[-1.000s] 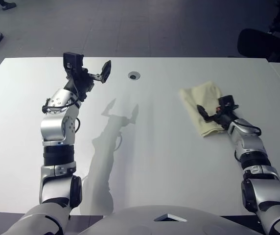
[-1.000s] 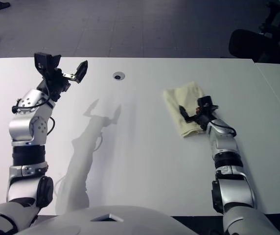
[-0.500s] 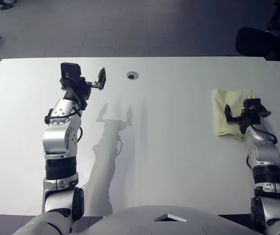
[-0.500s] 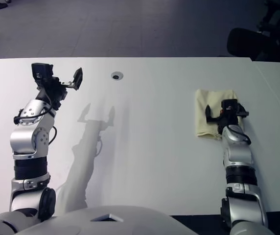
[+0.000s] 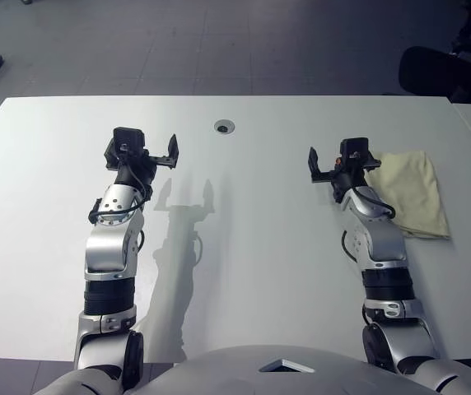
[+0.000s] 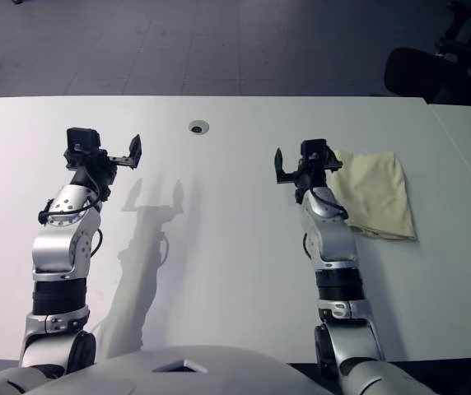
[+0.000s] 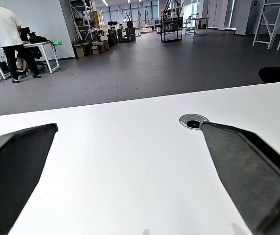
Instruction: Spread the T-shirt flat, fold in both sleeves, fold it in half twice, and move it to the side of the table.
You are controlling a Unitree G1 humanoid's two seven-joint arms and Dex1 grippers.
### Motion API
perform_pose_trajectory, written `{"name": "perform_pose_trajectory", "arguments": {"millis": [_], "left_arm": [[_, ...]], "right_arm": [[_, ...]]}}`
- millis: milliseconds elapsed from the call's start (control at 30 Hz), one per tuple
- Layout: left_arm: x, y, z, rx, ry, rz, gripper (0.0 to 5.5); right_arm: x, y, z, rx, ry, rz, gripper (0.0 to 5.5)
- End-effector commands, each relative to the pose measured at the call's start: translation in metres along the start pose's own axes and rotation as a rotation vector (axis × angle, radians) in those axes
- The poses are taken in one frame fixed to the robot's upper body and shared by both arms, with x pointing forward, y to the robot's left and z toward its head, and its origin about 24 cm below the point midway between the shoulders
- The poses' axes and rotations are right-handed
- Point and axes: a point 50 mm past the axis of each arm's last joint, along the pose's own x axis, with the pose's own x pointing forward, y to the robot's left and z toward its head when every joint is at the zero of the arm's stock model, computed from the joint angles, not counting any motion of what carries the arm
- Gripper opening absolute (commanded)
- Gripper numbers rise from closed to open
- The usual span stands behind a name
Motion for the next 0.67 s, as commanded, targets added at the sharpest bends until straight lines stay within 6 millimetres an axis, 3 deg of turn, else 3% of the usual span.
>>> {"name": "perform_pose_trajectory", "arguments": {"millis": [33,667], "left_arm": [[-0.0012,-0.0018,-0.0029,0.004,0.013,0.001,5.4],[-0.0029,-0.0039,-0.0057,0.002,0.019,0.008,5.4]], "right_arm": [[-0.0018,0.0007,0.0001,-0.004,0.008,0.003,5.38],[-0.0017,0.0031,-0.0034,-0.019,0.017,0.012,5.38]]}}
